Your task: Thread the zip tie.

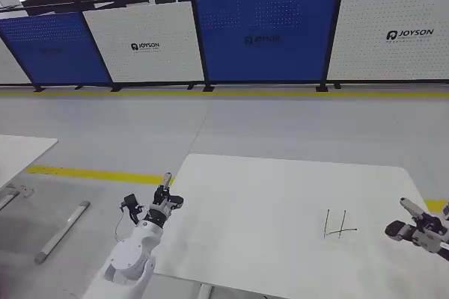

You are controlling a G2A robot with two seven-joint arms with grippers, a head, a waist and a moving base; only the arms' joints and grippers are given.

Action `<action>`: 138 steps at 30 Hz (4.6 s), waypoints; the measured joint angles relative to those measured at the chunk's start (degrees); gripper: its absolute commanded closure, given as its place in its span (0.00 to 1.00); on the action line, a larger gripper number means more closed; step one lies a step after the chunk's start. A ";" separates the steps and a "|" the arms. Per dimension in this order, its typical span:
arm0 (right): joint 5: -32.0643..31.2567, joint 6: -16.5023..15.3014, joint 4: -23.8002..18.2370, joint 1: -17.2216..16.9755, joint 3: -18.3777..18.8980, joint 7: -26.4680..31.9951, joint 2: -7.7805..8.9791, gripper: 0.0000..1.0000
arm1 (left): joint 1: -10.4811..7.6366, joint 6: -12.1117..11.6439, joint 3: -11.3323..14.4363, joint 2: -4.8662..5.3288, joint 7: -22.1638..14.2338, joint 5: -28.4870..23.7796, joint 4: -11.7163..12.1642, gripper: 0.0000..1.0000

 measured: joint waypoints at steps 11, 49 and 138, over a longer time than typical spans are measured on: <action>-5.81 -2.78 14.35 8.99 -8.69 2.48 0.02 0.00 | 0.00 0.00 0.00 0.00 0.00 0.00 0.00 0.00; -3.19 -9.26 16.72 13.82 -15.02 12.77 5.87 0.00 | 0.00 0.00 0.00 0.00 0.00 0.00 0.00 0.00; -8.33 -13.88 39.23 30.46 -37.39 7.41 2.16 0.55 | 0.00 0.00 0.00 0.00 0.00 0.00 0.00 0.00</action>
